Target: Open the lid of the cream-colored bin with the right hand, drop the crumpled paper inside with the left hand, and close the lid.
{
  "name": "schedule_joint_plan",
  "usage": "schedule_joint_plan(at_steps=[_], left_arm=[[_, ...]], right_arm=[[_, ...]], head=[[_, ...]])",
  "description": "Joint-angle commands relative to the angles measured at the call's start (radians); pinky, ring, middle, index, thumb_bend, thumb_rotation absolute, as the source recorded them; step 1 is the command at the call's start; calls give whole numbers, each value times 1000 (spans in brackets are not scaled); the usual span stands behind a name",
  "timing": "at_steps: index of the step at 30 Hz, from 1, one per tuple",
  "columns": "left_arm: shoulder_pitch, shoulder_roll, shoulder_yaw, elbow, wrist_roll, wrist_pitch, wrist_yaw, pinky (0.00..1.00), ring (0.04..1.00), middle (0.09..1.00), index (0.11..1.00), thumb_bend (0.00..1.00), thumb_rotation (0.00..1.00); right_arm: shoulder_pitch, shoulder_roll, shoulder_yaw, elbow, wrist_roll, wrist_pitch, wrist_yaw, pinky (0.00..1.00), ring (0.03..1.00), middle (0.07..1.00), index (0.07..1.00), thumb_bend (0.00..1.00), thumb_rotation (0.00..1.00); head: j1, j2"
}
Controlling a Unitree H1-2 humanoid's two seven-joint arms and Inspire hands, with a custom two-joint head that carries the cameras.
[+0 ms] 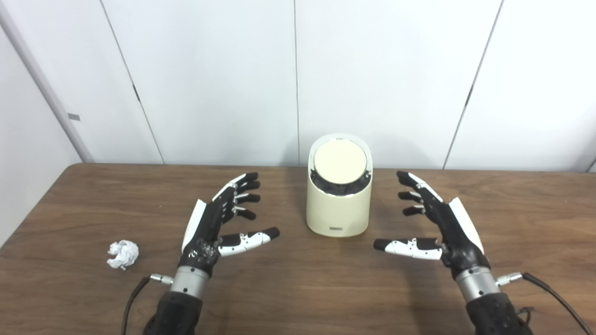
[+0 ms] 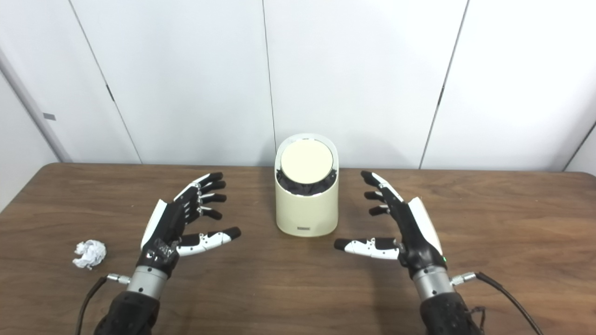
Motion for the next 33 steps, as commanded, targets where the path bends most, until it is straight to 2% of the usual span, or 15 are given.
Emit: schedule_joint_plan(at_steps=[1,6,16,20,24,33], left_arm=[[-19,6,4,-28,-6,-28,8,595,751,823,859,768,56],[-21,7,4,-21,-3,-42,12,593,743,812,849,764,65],[-21,3,2,-24,-4,-32,11,580,735,801,839,747,41],[-19,1,-1,-28,3,-26,12,591,735,800,839,743,42],[-14,6,-9,-21,9,-38,9,583,733,802,840,735,54],[-10,11,-20,3,23,-60,13,563,725,803,835,740,81]], right_arm=[[-13,-3,-8,-32,7,-36,-7,665,805,894,870,844,223],[-5,5,-5,-33,4,-38,-14,659,789,887,870,848,241],[-6,15,-4,-30,5,-44,-15,700,814,892,871,847,232],[-16,34,-3,-32,-22,-32,-37,662,789,884,869,812,223],[-46,56,-3,-50,-45,56,-21,706,855,917,917,780,319],[-158,60,18,-22,-128,167,-11,721,882,943,971,850,440]], head=[[-3,0],[-37,2],[-42,2],[-41,-5],[-52,-29],[-67,-55]])
